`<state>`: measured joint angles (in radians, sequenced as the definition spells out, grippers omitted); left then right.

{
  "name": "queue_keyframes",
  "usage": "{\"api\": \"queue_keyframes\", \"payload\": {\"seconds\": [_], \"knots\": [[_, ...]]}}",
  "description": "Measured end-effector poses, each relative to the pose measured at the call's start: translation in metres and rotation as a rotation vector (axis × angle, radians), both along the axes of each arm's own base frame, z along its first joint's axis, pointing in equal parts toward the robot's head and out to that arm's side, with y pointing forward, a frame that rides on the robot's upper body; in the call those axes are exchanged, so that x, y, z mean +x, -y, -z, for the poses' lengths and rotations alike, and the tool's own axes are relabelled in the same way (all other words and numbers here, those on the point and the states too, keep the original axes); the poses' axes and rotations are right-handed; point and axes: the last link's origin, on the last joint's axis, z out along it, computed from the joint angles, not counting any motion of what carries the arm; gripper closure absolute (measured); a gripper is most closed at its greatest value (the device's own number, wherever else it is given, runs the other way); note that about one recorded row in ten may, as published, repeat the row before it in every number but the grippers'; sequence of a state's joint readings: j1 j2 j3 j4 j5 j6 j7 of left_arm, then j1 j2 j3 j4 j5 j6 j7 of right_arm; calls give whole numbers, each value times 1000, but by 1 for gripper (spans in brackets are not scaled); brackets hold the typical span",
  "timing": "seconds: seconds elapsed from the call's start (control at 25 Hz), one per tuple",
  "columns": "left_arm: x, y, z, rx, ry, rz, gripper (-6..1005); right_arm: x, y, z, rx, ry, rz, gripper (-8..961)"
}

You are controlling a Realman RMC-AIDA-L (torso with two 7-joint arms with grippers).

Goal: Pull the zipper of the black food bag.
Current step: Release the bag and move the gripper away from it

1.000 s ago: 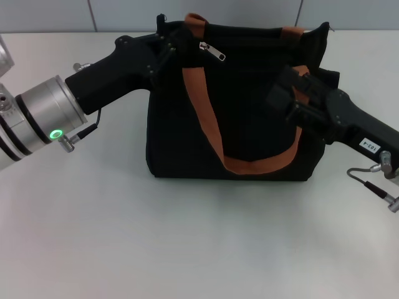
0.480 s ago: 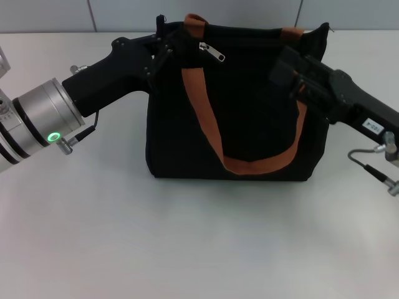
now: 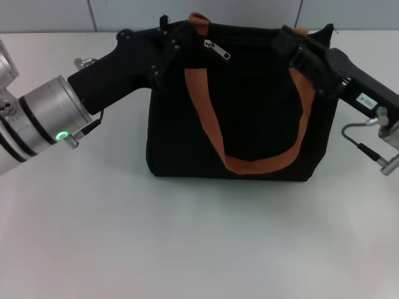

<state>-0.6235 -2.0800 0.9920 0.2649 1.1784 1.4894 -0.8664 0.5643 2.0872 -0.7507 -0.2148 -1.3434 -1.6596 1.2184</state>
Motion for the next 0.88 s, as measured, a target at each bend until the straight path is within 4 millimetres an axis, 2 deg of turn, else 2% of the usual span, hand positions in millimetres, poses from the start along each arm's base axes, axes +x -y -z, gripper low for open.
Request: {"api": "queue_keyframes", "payload": {"seconds": [0.16,0.52,0.76,0.88], "knots": [[7,-4,0,1,0,24,970,0,-9,4,-4,39,30,698],[19,-11,1,2,-5,50,969,-7,-16,8,-22,52,22,646],[23,-13,1,3,-6,59,969,-13,-22,14,-115,29,57,586],[23,-14,0,6,-6,59,970,-15,-23,15,-142,23,63,586]]}}
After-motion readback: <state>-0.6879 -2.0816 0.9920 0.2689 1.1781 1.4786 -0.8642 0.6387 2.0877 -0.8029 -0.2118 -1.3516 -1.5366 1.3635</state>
